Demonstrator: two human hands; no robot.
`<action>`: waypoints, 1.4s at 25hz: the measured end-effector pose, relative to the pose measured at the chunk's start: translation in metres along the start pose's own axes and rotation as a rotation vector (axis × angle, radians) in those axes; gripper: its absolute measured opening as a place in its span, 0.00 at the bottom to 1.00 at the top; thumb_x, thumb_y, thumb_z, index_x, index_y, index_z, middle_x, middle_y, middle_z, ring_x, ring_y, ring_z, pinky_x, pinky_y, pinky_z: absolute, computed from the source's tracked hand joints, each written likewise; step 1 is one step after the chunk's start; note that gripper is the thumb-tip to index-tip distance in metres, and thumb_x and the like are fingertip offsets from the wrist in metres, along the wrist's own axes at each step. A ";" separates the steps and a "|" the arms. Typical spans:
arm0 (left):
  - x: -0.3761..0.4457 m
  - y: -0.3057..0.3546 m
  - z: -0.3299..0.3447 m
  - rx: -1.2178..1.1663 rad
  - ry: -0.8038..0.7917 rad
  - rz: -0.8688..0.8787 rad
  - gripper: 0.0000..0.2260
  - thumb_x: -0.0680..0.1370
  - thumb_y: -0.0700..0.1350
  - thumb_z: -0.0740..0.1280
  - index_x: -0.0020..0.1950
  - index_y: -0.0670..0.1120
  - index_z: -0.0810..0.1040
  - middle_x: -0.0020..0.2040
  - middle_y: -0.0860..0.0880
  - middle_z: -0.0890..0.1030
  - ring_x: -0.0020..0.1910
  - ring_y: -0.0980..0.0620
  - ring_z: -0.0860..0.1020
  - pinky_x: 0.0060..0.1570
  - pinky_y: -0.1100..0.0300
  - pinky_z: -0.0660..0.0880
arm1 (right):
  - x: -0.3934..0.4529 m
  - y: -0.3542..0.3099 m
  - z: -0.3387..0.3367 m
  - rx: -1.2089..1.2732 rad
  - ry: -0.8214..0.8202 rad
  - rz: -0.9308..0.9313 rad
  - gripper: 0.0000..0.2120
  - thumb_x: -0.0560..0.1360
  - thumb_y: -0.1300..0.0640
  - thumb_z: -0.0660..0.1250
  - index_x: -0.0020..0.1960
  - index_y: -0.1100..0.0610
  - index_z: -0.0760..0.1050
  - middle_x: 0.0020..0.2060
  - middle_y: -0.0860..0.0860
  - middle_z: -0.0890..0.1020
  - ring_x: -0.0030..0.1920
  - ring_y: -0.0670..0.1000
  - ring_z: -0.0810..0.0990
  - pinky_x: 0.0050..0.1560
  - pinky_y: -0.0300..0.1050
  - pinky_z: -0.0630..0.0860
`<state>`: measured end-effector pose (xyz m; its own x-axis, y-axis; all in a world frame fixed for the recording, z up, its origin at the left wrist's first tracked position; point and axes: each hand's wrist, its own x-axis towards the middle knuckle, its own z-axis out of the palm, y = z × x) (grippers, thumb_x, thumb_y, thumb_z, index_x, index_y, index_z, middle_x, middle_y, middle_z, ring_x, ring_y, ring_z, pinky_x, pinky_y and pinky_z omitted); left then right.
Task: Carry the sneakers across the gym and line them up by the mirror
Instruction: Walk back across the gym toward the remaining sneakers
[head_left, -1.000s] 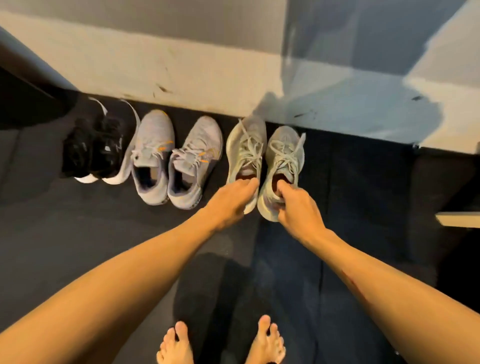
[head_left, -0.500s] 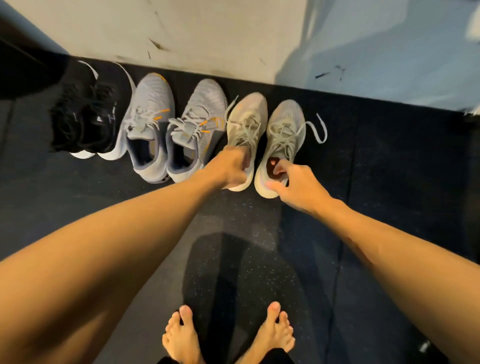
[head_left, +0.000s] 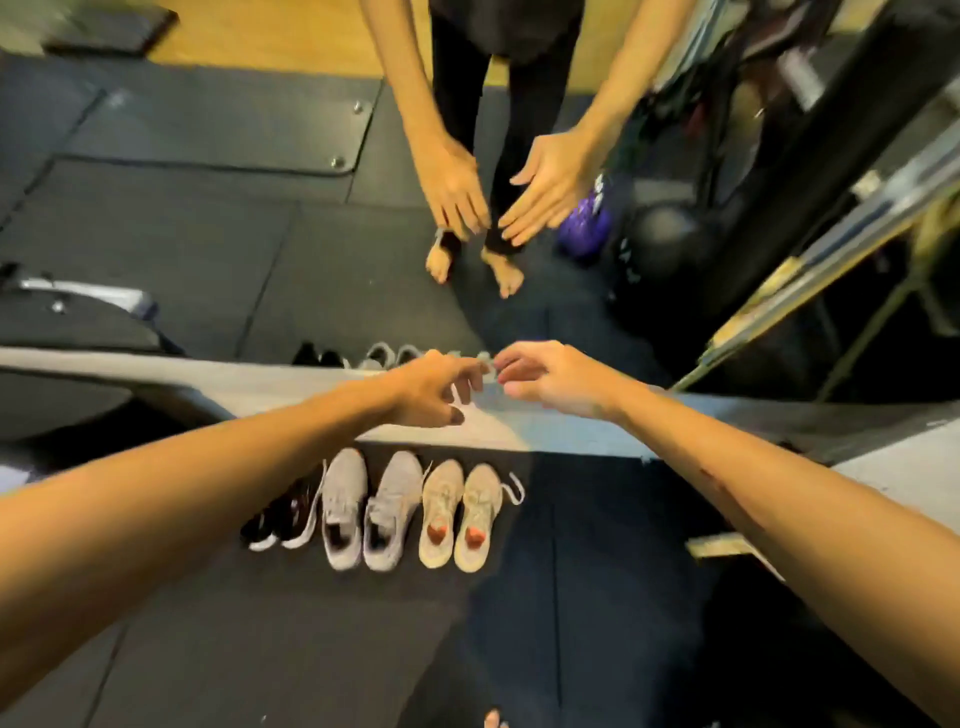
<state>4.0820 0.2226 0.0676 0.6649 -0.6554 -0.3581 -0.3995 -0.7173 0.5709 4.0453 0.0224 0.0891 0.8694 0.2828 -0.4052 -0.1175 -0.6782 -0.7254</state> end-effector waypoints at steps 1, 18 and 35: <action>-0.019 0.034 -0.038 0.053 -0.007 0.047 0.18 0.70 0.37 0.72 0.58 0.42 0.74 0.51 0.44 0.83 0.48 0.44 0.81 0.51 0.51 0.77 | -0.026 -0.036 -0.033 -0.010 -0.003 0.002 0.16 0.74 0.62 0.67 0.62 0.57 0.75 0.57 0.55 0.83 0.55 0.51 0.81 0.45 0.33 0.74; -0.228 0.439 -0.151 -0.067 -0.202 0.858 0.16 0.69 0.24 0.64 0.54 0.36 0.75 0.49 0.36 0.80 0.46 0.43 0.79 0.48 0.49 0.77 | -0.514 -0.251 -0.082 0.034 0.805 0.277 0.18 0.76 0.70 0.61 0.64 0.60 0.73 0.57 0.57 0.81 0.51 0.47 0.77 0.42 0.35 0.74; -0.662 0.774 0.250 0.036 -0.956 1.660 0.20 0.66 0.20 0.61 0.56 0.33 0.73 0.54 0.33 0.79 0.50 0.44 0.79 0.51 0.47 0.77 | -1.072 -0.319 0.326 0.152 1.580 0.997 0.08 0.76 0.62 0.66 0.51 0.52 0.80 0.40 0.47 0.81 0.34 0.37 0.76 0.35 0.36 0.73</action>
<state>3.1752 0.0421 0.5616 -0.8552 -0.4710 0.2161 -0.1950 0.6789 0.7079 2.9942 0.1573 0.5736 0.0365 -0.9942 0.1015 -0.7543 -0.0940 -0.6497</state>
